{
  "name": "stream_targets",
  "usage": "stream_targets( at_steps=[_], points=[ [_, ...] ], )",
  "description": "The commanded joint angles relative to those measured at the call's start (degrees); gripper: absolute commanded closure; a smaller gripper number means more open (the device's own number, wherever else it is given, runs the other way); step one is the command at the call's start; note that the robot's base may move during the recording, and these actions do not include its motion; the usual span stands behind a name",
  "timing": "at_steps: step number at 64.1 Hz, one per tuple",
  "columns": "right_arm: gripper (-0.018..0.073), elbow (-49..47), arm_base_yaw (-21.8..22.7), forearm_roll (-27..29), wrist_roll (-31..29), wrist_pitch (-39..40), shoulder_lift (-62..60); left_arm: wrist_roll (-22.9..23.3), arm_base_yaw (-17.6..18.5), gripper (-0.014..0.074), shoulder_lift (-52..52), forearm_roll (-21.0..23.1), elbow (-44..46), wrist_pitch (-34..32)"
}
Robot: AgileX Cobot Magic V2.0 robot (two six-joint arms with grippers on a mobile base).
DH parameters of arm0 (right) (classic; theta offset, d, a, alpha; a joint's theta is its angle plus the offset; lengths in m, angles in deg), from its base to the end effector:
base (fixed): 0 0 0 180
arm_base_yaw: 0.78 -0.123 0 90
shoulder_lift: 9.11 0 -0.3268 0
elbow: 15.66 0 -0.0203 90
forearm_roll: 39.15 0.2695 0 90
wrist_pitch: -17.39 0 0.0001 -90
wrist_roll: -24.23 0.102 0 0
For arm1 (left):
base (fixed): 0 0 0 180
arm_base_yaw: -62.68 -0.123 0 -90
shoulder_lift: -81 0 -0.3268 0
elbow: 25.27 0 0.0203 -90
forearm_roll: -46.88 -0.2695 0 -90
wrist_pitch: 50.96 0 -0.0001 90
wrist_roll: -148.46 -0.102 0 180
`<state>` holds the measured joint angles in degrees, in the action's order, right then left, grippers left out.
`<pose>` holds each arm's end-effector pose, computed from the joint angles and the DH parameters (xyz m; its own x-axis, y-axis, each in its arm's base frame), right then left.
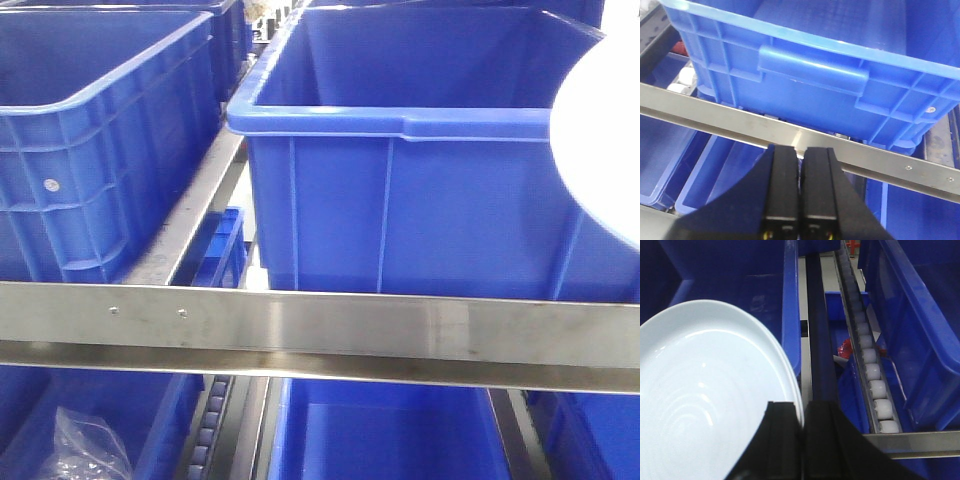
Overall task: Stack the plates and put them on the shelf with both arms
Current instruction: 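Lower the stacked plates into the blue bin and open the right gripper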
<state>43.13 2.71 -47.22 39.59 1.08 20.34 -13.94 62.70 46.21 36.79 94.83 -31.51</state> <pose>0.0825 -0.0091 0.2868 -0.2329 0.1468 -0.9614 0.1309 0.9843 0.1186 0.0950 0.0059 0.2664 -0.3931 -0.1401 -0.9088 -0.1093 0.9884 -0.1051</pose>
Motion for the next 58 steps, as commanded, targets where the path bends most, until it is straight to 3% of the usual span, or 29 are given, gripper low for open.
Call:
stream_targets(
  at_steps=[1, 58],
  points=[
    [0.0511, -1.83, 0.4, -0.51, -0.07, 5.37, 0.5, 0.67, -0.03, 0.0513, -0.44, 0.06, 1.75, -4.55],
    [0.0511, -1.83, 0.4, -0.51, -0.07, 5.37, 0.5, 0.67, -0.03, 0.0513, -0.44, 0.06, 1.75, -4.55]
  ],
)
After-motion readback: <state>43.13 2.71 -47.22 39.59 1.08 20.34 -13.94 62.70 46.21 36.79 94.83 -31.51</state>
